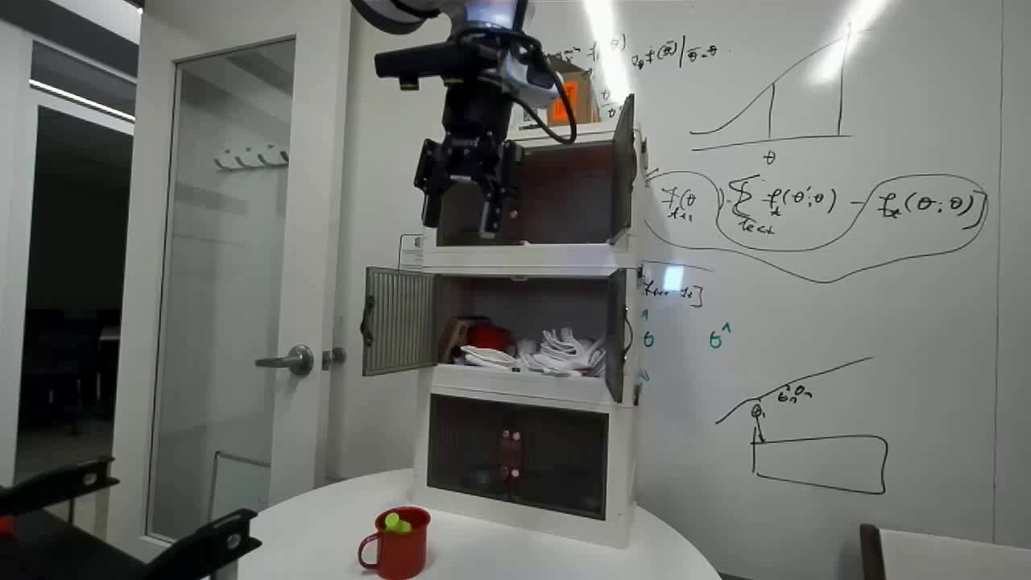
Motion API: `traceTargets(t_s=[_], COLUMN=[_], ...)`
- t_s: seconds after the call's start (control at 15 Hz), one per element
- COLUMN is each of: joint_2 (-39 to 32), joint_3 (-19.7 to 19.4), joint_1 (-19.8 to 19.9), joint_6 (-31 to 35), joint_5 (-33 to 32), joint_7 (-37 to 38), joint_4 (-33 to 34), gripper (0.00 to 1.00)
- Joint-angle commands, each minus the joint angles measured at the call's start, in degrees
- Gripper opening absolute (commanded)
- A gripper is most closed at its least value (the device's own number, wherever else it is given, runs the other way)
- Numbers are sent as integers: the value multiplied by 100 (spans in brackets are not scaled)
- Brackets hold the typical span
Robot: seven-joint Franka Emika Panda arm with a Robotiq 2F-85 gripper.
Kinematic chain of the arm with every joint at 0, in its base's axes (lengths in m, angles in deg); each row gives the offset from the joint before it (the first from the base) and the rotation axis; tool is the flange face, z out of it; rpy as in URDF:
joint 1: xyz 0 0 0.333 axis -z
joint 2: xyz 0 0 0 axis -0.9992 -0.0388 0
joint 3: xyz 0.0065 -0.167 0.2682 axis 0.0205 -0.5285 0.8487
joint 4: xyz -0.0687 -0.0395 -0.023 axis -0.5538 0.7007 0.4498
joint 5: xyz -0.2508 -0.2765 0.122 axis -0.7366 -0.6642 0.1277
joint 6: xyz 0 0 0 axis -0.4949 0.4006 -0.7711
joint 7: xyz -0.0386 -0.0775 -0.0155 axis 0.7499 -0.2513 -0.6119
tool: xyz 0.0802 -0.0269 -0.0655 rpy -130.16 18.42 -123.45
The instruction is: Remove one towel from the middle cabinet
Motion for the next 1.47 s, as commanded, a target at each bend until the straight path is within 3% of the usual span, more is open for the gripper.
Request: traceTargets(t_s=[0.0, 0.27, 0.4, 0.73, 0.87, 1.07, 1.27, 1.4], joint_2=[-13, -13, -281, -1181, -1739, -2735, -3656, -4279], joint_3=[144, 143, 229, 403, 652, 932, 1260, 1284], joint_1=[150, 150, 114, -300, -448, -659, -622, -660], joint_6=[-15, -15, 656, 3050, 3909, 4937, 5742, 6328], joint_5=[45, 45, 20, 931, 1325, 1687, 1475, 1268], joint_7=[-34, -34, -26, -1260, -1674, -2211, -2325, -2335], joint_4=[9, 9, -108, -503, -543, -216, 280, 703], gripper=[100, 100, 100, 100, 100, 100, 100, 100])
